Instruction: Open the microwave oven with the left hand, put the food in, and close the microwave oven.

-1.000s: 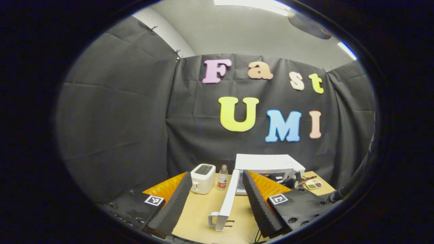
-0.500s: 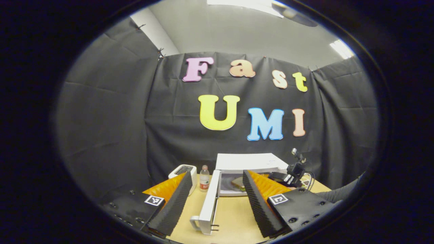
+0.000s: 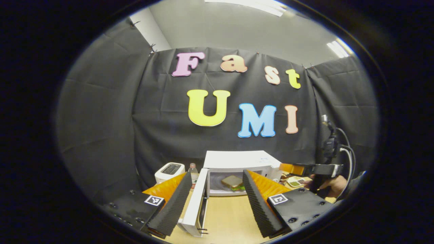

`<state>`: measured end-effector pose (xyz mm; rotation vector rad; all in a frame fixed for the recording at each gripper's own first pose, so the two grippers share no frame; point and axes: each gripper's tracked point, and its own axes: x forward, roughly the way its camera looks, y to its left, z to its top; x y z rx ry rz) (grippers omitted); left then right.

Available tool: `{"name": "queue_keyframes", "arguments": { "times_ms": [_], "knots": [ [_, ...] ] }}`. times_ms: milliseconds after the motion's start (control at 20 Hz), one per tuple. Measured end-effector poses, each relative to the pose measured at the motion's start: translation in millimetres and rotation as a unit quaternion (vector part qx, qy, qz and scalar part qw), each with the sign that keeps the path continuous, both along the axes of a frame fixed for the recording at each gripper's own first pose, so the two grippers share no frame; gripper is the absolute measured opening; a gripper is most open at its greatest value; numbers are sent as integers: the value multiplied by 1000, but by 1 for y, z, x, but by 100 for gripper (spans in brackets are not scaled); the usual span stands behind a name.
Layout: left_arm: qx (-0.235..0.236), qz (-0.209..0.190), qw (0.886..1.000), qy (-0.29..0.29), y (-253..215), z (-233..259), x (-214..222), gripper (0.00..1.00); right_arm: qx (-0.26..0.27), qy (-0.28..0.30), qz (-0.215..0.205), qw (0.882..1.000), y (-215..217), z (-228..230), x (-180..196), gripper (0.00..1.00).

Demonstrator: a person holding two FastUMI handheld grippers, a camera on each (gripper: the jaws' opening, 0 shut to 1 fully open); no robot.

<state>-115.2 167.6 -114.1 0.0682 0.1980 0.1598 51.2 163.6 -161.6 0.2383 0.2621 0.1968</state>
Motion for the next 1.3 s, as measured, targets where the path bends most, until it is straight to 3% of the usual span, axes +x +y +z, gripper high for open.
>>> {"name": "queue_keyframes", "arguments": {
  "times_ms": [300,700,750,900,950,1150,1300],
  "knots": [
    [10,-7,1000,0,-4,-7,14,97,-36,-75,-47,995,-49,69,-44,96],
    [12,-24,1000,5,-8,-13,10,94,-71,-128,-68,987,-65,98,-76,96],
    [10,-27,1000,8,-7,-16,10,89,-70,-125,-65,988,-64,97,-76,96],
    [33,15,999,21,24,-26,-8,27,-66,-117,-64,989,-67,96,-77,96],
    [22,5,999,34,26,-38,-12,7,-65,-117,-66,989,-68,97,-76,96],
    [24,42,994,93,83,-87,-54,7,-64,-122,-63,988,-72,102,-76,96],
    [-26,64,989,134,107,-132,-80,7,-57,-126,-55,989,-71,105,-76,96]
  ]
}}
